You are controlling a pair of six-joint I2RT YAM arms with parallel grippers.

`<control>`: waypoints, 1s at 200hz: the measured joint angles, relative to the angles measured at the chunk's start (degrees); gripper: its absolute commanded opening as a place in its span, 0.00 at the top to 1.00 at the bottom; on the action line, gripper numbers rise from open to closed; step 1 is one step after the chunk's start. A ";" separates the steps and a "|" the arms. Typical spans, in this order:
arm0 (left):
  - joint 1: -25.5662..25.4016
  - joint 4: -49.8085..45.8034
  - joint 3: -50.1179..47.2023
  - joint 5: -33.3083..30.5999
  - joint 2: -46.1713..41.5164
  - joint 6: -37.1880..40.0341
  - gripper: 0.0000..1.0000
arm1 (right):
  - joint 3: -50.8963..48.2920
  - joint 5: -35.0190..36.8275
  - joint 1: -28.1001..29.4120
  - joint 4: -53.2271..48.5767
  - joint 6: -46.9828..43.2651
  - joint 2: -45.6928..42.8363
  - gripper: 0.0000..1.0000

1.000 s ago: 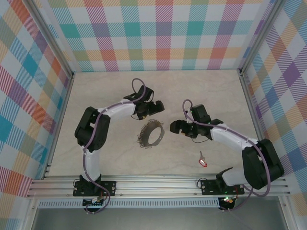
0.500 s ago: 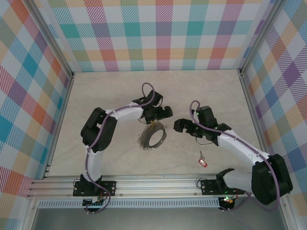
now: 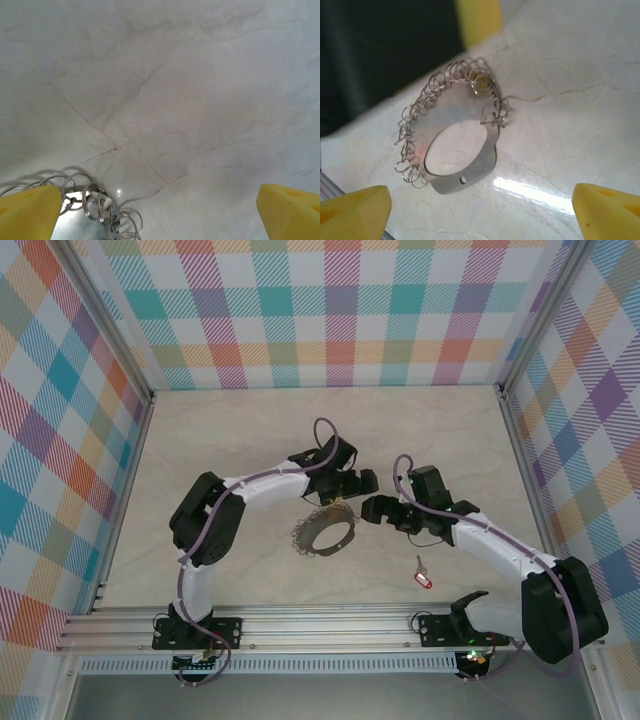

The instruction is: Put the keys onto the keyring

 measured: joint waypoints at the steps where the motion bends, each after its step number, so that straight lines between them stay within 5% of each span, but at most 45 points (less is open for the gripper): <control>1: 0.02 0.00 0.00 -0.02 -0.13 0.00 0.00 | -0.04 -0.11 0.00 0.02 0.02 0.02 0.13; 69: 2.45 -0.52 -6.69 -3.52 -17.07 0.63 0.00 | -1.18 -6.10 0.00 4.20 0.07 7.10 0.44; 136: 3.41 -0.74 -21.14 -4.00 -25.92 -3.10 0.00 | 1.73 -7.80 0.00 7.28 -1.46 15.85 0.52; 200: 4.85 -0.57 -24.30 -3.98 -28.57 -3.87 0.00 | 4.72 -9.29 0.02 10.10 -2.40 22.75 0.54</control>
